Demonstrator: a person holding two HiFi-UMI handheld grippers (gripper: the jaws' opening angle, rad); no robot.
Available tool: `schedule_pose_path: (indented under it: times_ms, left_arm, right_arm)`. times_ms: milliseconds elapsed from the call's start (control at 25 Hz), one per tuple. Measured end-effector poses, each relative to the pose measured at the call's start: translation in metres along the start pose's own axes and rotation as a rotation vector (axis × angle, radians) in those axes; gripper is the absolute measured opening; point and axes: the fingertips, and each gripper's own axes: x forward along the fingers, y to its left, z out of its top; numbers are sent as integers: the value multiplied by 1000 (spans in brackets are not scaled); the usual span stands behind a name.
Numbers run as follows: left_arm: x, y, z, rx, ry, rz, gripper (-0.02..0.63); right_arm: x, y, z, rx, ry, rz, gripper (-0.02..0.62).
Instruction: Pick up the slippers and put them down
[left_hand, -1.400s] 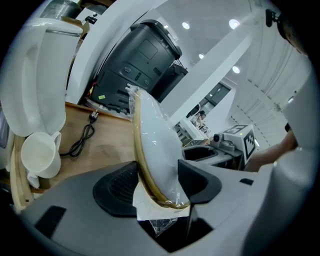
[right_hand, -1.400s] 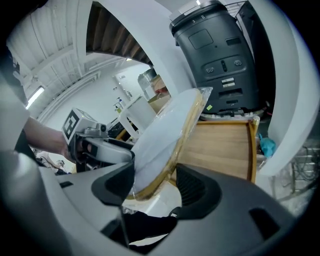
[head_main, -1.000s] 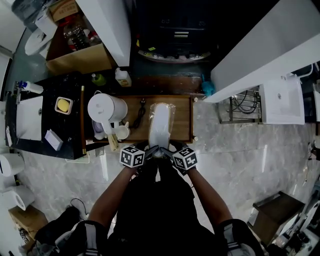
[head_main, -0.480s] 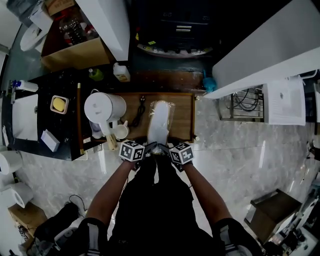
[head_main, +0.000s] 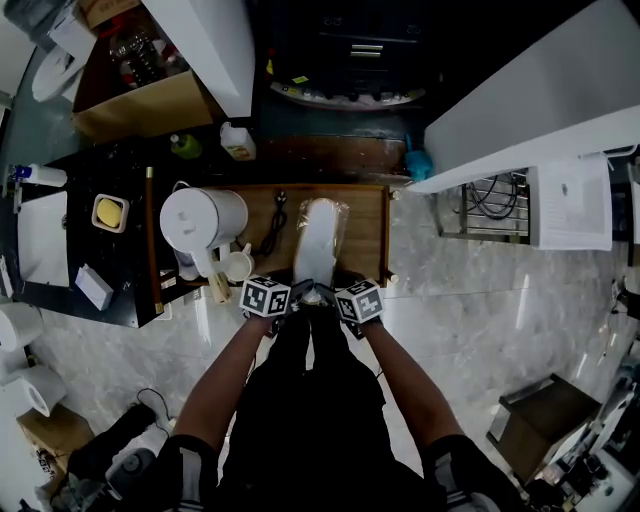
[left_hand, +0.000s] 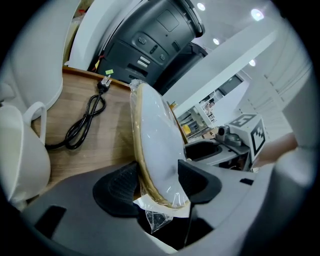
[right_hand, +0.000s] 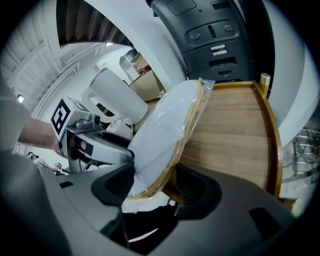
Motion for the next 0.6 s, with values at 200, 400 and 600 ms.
schedule_pose_path:
  times_ms: [200,400,600]
  left_arm:
    - [10,7,3,15,21,22,245]
    - [16,14,5,44,45,72,245]
    - [23,21,3,42,62,125,245]
  right_arm:
    - [6,-8,2,29,6,-17,267]
    - [12,-15,2,38,28,-39,267]
    - [17,-22,-1,39,50,-75,266]
